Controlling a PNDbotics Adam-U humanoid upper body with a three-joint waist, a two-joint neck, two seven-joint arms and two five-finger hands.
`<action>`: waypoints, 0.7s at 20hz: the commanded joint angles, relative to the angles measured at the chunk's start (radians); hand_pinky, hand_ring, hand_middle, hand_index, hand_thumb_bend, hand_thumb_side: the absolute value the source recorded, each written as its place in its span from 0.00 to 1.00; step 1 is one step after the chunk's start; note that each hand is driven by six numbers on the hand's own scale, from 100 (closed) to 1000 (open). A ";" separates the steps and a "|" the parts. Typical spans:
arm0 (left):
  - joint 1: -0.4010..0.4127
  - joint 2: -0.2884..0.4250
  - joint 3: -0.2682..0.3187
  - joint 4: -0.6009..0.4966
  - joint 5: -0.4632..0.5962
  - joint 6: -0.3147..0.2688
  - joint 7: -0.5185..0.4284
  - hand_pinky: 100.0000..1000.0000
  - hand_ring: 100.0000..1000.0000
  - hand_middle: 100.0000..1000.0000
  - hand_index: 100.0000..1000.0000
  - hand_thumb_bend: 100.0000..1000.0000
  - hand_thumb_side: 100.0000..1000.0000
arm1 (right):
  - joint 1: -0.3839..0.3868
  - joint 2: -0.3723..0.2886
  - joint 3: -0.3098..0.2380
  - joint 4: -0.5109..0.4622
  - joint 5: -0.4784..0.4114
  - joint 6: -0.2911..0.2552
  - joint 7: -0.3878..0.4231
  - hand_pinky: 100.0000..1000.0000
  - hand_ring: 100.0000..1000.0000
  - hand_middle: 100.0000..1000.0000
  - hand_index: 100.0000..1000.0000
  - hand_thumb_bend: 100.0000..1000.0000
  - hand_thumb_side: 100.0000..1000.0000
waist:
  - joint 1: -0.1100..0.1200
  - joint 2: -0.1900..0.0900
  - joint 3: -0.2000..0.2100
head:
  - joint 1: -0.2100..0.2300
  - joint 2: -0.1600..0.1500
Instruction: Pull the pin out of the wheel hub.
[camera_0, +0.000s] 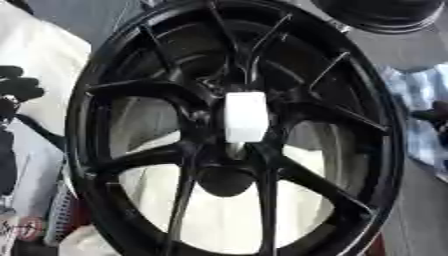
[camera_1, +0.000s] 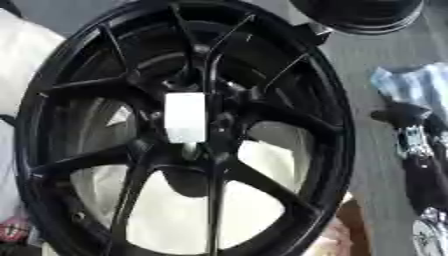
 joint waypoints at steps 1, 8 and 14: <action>-0.009 0.031 0.000 -0.021 -0.007 -0.007 -0.005 0.64 0.60 0.58 0.78 0.00 0.70 | 0.000 -0.015 -0.005 -0.021 0.001 0.002 0.000 0.99 0.71 0.56 0.68 0.00 0.58 | 0.008 -0.024 -0.001 | -0.006 -0.009; -0.027 0.172 0.001 -0.021 -0.097 -0.075 -0.069 0.65 0.62 0.60 0.79 0.00 0.60 | 0.018 -0.033 -0.010 -0.021 0.001 0.001 -0.003 0.99 0.71 0.56 0.68 0.00 0.57 | 0.031 -0.046 0.002 | -0.030 0.004; -0.066 0.323 -0.022 -0.021 -0.187 -0.123 -0.090 0.66 0.62 0.61 0.78 0.00 0.57 | 0.034 -0.041 -0.013 -0.021 0.005 0.008 -0.009 0.99 0.71 0.56 0.68 0.00 0.58 | 0.051 -0.061 0.004 | -0.023 0.021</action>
